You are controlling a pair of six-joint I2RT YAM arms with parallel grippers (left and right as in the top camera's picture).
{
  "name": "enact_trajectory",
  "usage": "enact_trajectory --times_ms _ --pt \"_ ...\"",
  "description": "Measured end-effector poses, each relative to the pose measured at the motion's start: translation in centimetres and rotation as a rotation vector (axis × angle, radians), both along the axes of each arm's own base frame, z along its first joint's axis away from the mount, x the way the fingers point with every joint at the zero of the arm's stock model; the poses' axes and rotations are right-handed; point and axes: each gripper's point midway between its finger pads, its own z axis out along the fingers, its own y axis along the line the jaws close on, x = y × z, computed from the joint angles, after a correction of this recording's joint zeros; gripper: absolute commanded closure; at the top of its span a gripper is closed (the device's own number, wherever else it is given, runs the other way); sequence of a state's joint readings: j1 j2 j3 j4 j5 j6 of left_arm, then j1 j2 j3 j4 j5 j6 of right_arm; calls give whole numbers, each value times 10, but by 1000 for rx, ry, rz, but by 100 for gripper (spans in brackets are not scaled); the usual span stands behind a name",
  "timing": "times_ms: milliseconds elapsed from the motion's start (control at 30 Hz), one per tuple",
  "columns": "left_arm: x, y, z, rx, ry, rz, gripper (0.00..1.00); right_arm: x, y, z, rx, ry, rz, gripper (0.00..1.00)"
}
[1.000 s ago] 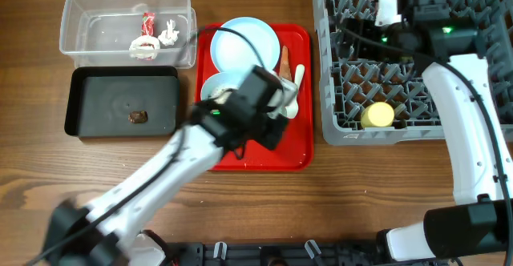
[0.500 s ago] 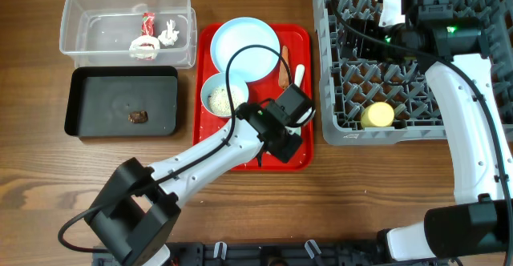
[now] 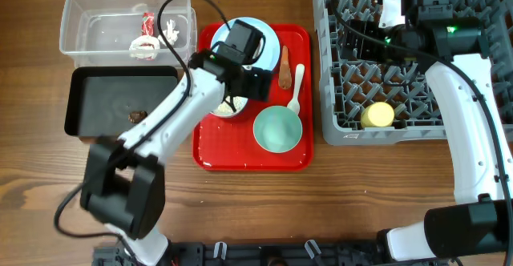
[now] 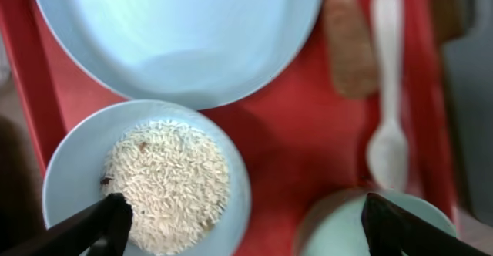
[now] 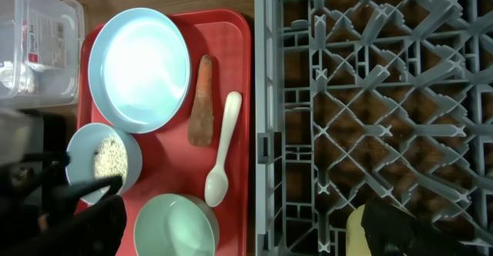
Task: Sort waste into correct bins and load items into the dishwasher rack
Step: 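Grasp the rim of the light blue rice bowl with the left gripper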
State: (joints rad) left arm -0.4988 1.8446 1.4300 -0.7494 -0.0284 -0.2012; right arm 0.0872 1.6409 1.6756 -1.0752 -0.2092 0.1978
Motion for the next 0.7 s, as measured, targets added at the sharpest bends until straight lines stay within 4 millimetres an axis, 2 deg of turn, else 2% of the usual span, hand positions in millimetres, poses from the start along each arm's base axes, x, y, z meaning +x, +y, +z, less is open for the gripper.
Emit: enact_trajectory --times_ms 67,200,300,367,467,533,567,700 --pt "1 2 -16 11 32 8 28 0 0 0 0 0 0 0" --pt "2 -1 -27 8 53 12 40 0 0 0 0 0 0 0" --pt "0 -1 -49 30 96 13 50 0 0 0 0 0 0 0" --pt "-1 0 -59 40 116 15 66 0 0 0 0 0 0 0" --pt "-2 0 -63 42 128 16 80 0 0 0 -1 0 1 0" --pt "-3 -1 -63 43 128 12 86 0 0 0 -1 0 1 1" --pt "-3 -2 -64 42 128 15 95 0 0 0 -1 0 1 0" --pt "-5 -5 -64 47 125 6 96 0 0 0 -1 0 1 0"
